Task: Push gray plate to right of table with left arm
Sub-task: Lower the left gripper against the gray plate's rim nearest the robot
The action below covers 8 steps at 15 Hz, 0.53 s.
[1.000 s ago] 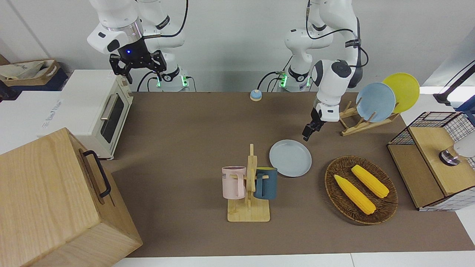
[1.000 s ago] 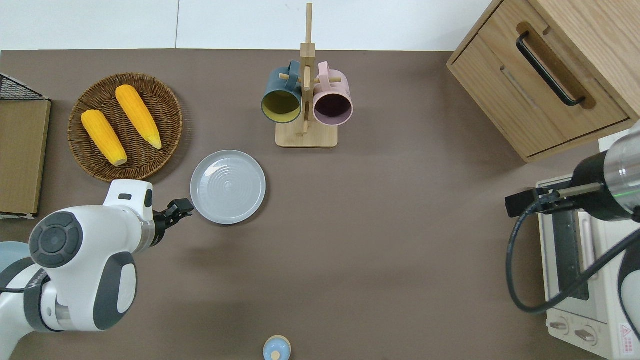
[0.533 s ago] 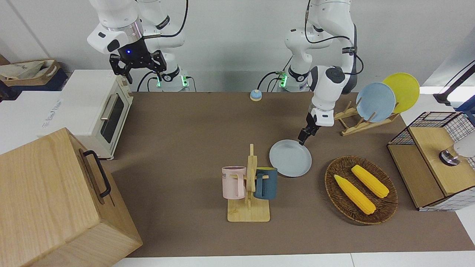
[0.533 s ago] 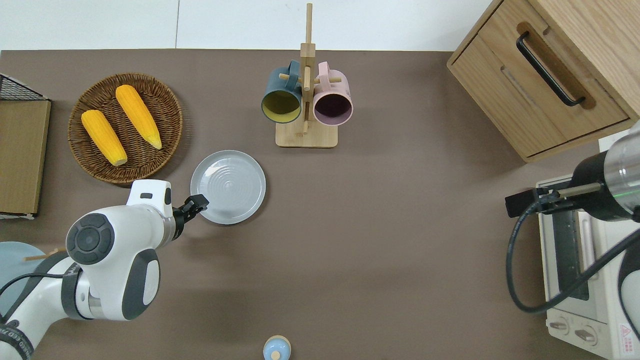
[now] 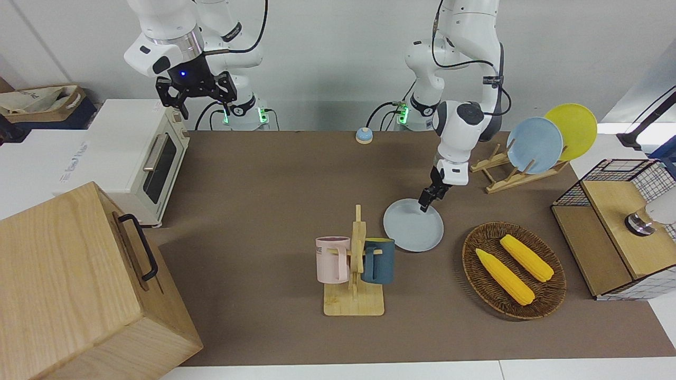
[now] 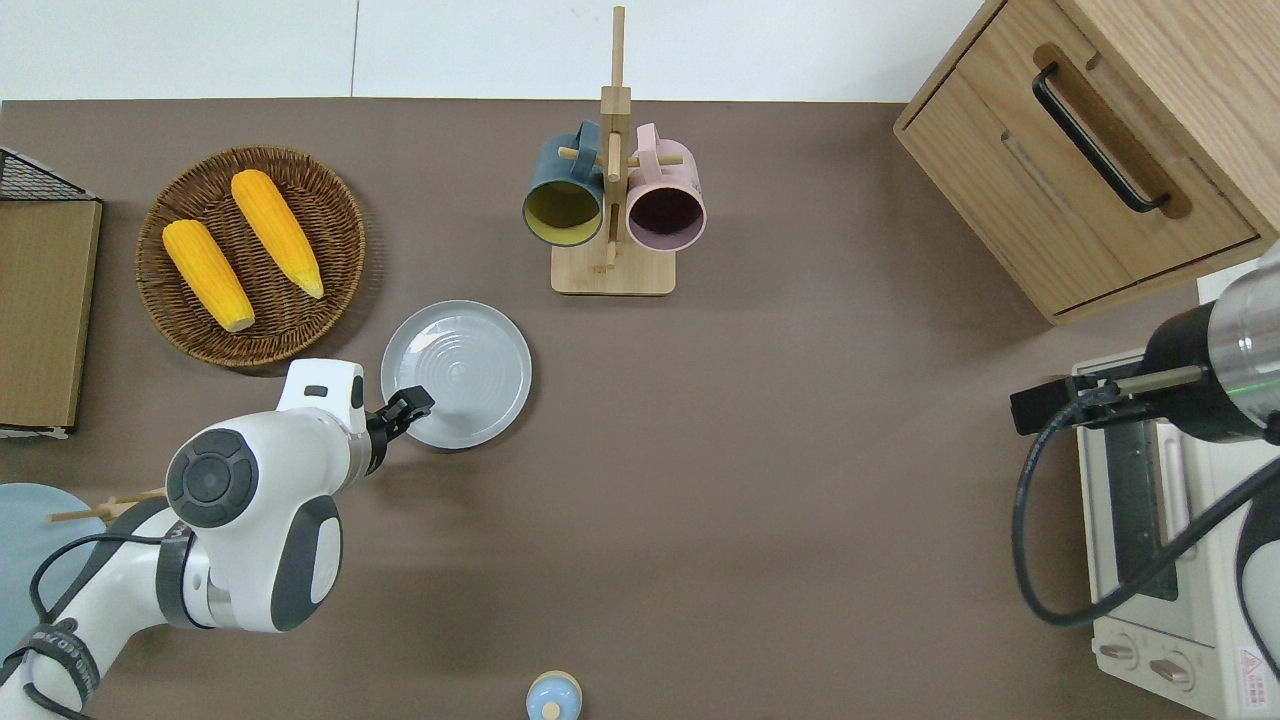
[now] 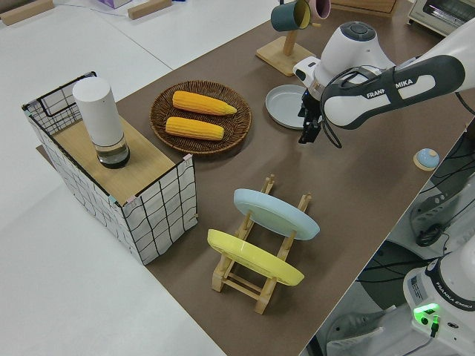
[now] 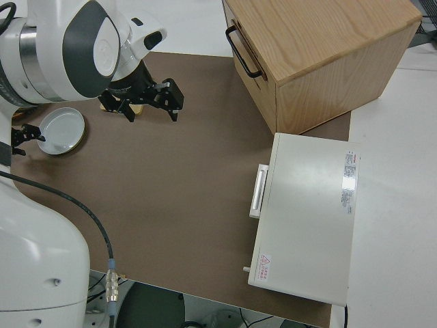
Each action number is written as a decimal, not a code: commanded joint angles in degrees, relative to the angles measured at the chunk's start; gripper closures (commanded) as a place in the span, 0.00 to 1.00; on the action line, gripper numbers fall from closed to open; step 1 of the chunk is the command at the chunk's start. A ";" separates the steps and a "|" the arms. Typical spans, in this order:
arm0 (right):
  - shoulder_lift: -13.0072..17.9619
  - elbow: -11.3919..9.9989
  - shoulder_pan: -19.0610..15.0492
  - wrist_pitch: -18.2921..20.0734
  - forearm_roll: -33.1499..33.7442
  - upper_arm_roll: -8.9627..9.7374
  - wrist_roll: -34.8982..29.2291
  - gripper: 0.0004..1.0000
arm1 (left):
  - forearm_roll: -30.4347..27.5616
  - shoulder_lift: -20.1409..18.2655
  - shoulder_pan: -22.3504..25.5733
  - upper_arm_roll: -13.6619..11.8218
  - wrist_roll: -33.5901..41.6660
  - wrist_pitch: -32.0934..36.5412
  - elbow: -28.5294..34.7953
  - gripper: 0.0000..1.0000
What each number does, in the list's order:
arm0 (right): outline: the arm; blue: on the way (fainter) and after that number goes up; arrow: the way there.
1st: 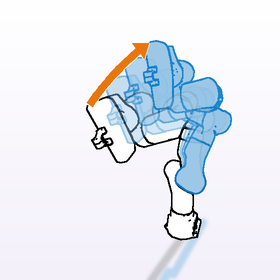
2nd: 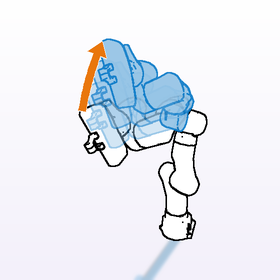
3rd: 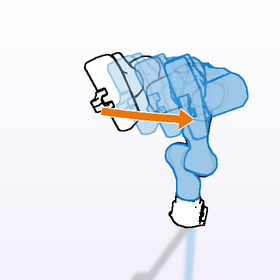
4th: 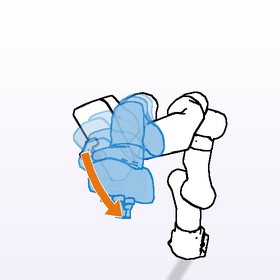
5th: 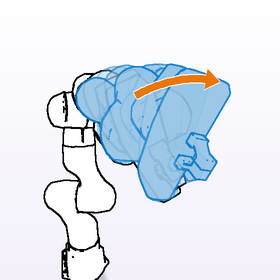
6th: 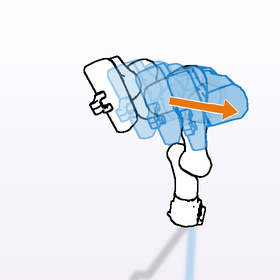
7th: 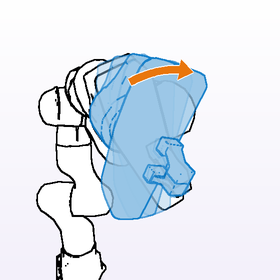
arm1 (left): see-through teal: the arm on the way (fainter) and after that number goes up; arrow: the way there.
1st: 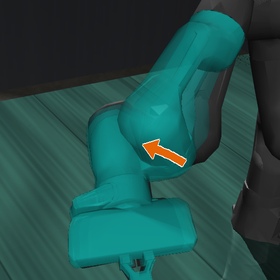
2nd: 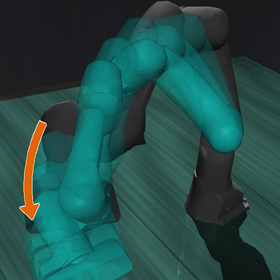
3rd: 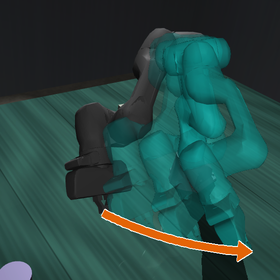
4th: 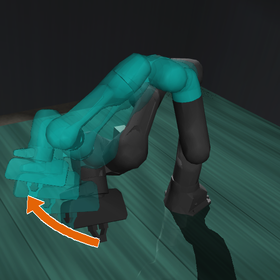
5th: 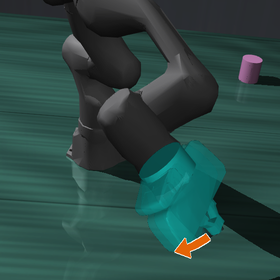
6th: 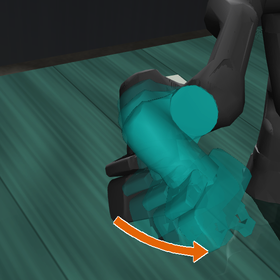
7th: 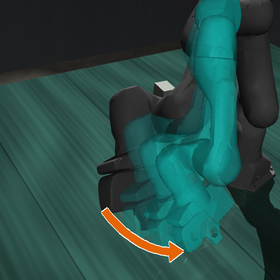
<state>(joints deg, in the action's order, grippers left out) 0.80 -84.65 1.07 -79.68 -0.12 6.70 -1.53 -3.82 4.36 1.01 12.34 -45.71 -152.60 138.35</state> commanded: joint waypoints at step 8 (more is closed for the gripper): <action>0.17 0.46 -1.16 0.93 -0.59 0.77 -0.05 0.02 | 2.85 0.30 -1.10 -0.56 -1.92 -2.08 0.87 1.00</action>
<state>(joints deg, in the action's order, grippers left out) 0.80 -84.65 1.07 -79.68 -0.12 6.70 -1.53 -3.58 4.76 0.95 12.36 -45.94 -153.68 138.25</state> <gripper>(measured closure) 0.013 0.797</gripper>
